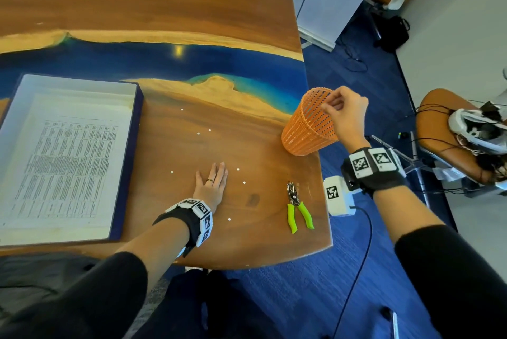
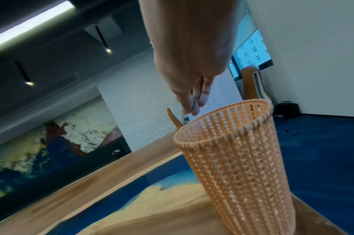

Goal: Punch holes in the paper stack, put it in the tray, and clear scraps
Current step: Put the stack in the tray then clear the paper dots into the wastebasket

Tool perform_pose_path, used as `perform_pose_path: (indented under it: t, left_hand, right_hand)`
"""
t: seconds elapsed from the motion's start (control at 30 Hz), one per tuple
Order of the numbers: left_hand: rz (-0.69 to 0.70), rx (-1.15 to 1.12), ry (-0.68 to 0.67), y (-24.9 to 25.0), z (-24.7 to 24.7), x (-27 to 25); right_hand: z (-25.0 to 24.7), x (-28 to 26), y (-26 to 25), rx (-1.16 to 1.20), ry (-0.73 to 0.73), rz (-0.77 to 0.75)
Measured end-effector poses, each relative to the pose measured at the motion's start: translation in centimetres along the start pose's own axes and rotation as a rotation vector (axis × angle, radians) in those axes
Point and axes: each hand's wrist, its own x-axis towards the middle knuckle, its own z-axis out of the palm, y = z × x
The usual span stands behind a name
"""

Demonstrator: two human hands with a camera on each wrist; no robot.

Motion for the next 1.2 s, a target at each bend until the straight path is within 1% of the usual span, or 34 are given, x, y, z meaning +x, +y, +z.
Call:
perform_pose_path:
  t: [0.07, 0.2, 0.3, 0.37, 0.43, 0.53, 0.6, 0.67, 0.77, 0.83, 0.9, 1.0, 1.2]
  left_hand:
    - [0.002, -0.007, 0.005, -0.1, 0.2, -0.1]
    - [0.01, -0.012, 0.016, -0.2, 0.1, -0.2]
    - [0.009, -0.019, 0.011, -0.1, 0.0, -0.1]
    - [0.009, -0.022, 0.002, -0.1, 0.0, -0.1]
    - [0.012, -0.023, -0.001, -0.2, -0.1, -0.2]
    - [0.014, -0.015, 0.005, -0.2, -0.1, -0.1]
    - [0.012, -0.012, -0.005, -0.2, -0.1, -0.1]
    - [0.009, -0.004, -0.008, -0.2, -0.1, 0.0]
    - [0.011, -0.01, -0.011, -0.1, 0.1, 0.1]
    - [0.0, -0.041, 0.001, 0.0, 0.3, 0.2]
    - [-0.003, -0.057, 0.018, 0.0, 0.2, 0.2]
    - [0.004, -0.04, 0.0, 0.0, 0.1, 0.1]
    - [-0.017, 0.005, -0.034, 0.1, 0.0, 0.4]
  right_hand:
    - [-0.1, 0.7, 0.9, -0.047, -0.025, 0.037]
    - [-0.2, 1.4, 2.1, -0.102, -0.029, 0.077]
    - [0.0, 1.4, 2.8, -0.14, -0.032, 0.065]
    - [0.1, 0.9, 2.4, -0.109, -0.01, 0.022]
    - [0.3, 0.0, 1.1, -0.072, 0.013, -0.052]
    - [1.8, -2.3, -1.3, -0.033, 0.025, -0.232]
    - [4.0, -4.5, -2.4, -0.018, -0.028, -0.344]
    - [6.9, -7.0, -2.6, -0.029, -0.157, -0.368]
    - [11.2, -10.6, -1.5, -0.062, -0.388, -0.279]
    - [13.5, -12.6, -0.2, -0.093, -0.517, -0.173]
    - [14.9, -14.2, 0.9, -0.149, -0.611, -0.068]
    - [15.7, -15.3, 1.9, -0.144, -0.622, 0.015]
    - [15.9, -15.4, 2.0, -0.135, -0.595, 0.009]
